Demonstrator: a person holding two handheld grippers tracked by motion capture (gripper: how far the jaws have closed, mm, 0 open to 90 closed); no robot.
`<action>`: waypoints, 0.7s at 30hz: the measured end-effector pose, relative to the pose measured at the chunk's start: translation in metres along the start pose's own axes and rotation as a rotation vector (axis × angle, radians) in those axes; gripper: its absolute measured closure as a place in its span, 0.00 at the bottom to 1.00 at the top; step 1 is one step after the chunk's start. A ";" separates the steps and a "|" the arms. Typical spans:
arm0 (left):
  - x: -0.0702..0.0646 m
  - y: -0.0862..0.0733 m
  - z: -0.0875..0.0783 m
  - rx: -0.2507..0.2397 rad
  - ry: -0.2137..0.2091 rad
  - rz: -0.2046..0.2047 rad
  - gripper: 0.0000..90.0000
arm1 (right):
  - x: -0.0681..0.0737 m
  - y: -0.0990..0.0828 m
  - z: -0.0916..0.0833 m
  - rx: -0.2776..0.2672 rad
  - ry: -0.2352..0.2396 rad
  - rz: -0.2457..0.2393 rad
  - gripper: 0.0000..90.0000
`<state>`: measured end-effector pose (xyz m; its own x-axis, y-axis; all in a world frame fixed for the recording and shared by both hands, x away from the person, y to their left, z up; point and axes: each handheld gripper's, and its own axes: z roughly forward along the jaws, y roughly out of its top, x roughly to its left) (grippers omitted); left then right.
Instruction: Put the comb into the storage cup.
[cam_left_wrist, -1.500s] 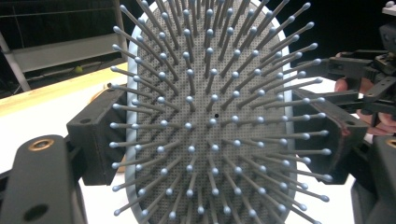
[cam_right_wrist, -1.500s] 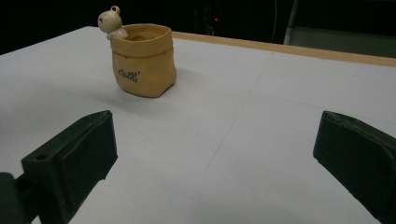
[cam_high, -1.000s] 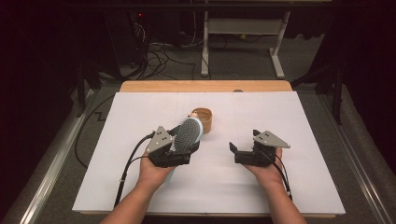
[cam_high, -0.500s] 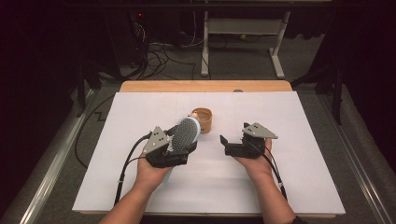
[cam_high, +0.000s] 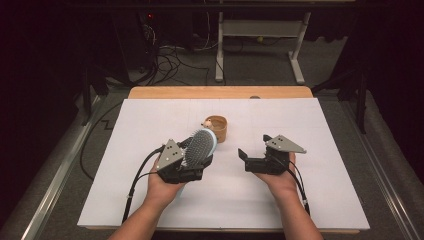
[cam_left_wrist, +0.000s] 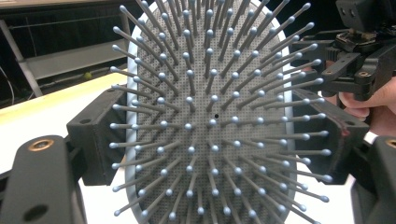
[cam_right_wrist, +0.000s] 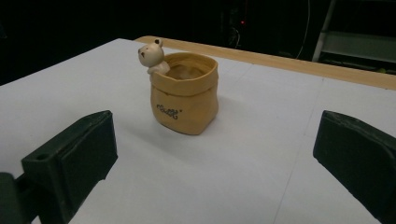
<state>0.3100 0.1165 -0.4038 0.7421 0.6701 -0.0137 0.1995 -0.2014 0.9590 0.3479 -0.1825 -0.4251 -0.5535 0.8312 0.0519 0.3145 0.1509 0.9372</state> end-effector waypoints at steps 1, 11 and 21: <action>0.000 0.000 0.000 -0.001 0.001 -0.001 0.22 | 0.001 0.000 0.000 0.001 0.008 0.000 0.00; 0.000 -0.002 0.001 0.007 0.009 0.007 0.22 | 0.014 0.008 -0.007 -0.020 0.063 -0.006 0.00; -0.001 -0.003 0.001 0.014 0.007 0.010 0.22 | 0.028 0.018 -0.015 -0.056 0.128 0.006 0.00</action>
<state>0.3098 0.1156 -0.4071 0.7398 0.6728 -0.0022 0.2009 -0.2178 0.9551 0.3270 -0.1644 -0.4014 -0.6467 0.7564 0.0979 0.2768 0.1131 0.9542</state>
